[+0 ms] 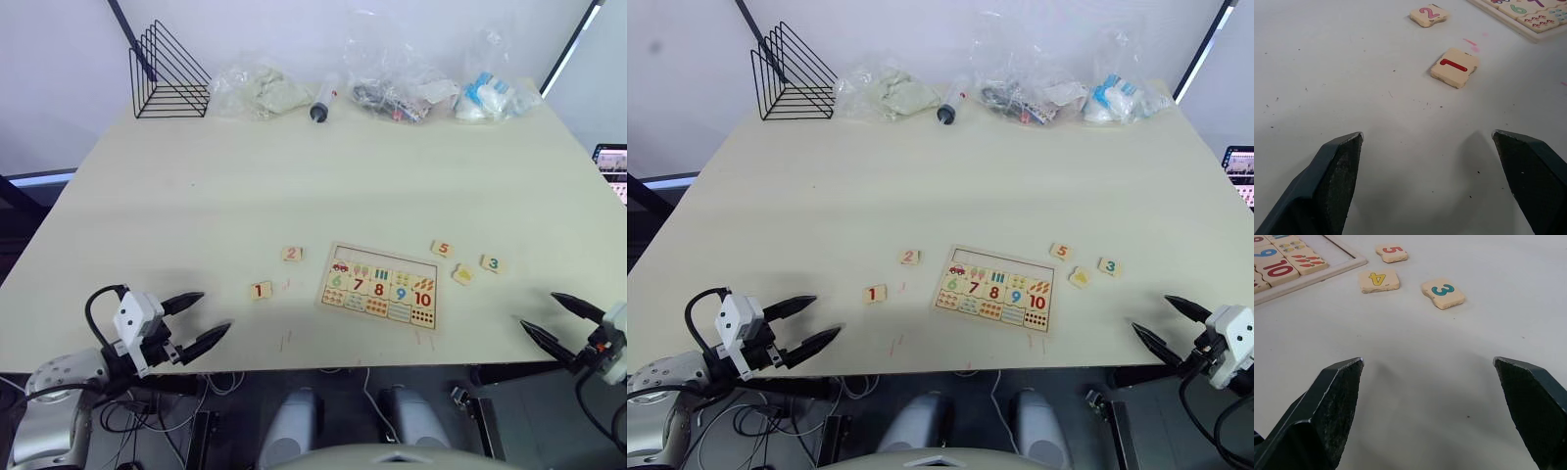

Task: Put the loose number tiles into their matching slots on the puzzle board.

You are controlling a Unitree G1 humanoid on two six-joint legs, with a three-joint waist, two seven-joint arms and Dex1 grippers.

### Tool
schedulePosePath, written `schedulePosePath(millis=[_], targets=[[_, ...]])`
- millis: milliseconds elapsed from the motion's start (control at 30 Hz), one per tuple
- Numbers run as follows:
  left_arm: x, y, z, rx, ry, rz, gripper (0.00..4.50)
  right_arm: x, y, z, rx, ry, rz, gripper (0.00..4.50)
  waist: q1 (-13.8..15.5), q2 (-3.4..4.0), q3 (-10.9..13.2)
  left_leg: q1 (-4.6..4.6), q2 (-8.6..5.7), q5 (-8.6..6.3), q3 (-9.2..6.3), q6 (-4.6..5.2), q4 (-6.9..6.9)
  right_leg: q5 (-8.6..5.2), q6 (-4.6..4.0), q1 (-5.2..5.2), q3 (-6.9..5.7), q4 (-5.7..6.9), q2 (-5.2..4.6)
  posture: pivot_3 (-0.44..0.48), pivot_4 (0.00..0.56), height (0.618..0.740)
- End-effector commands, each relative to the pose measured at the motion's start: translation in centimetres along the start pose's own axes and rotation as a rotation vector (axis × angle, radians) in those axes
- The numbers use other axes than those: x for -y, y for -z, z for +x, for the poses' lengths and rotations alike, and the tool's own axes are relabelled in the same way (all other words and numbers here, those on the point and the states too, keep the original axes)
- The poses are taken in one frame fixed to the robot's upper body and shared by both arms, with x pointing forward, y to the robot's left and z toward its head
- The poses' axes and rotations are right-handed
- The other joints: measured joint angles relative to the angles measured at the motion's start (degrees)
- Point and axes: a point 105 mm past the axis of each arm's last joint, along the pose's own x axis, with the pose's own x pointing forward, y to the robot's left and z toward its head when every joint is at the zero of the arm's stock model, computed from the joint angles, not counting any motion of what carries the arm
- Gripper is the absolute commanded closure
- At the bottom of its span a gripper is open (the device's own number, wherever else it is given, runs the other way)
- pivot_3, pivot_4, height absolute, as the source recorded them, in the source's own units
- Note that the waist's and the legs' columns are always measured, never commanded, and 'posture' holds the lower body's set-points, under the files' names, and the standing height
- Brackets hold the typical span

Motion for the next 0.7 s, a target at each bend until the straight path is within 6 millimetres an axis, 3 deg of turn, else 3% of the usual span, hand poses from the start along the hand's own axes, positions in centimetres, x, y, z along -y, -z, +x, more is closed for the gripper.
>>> schedulePosePath(millis=[33,700], targets=[[-0.6,-0.8,-0.1,0.01,0.0,0.047,0.0,0.7,-1.1,-0.3,0.029,0.017,-0.049,0.04,0.0,0.0,0.0,0.0,0.0,0.0,0.0,0.0,0.0,0.0,0.0,0.0,0.0,0.0,0.0,0.0,0.15,0.74],[-1.6,-2.3,0.2,0.046,0.037,0.094,0.0,-0.2,-1.6,0.6,0.078,-0.048,-0.028,0.04,0.0,0.02,0.0,-0.02,0.01,-0.01,-0.01,0.0,-0.02,0.01,-0.01,0.0,-0.02,-0.05,0.02,0.0,0.15,0.74]])
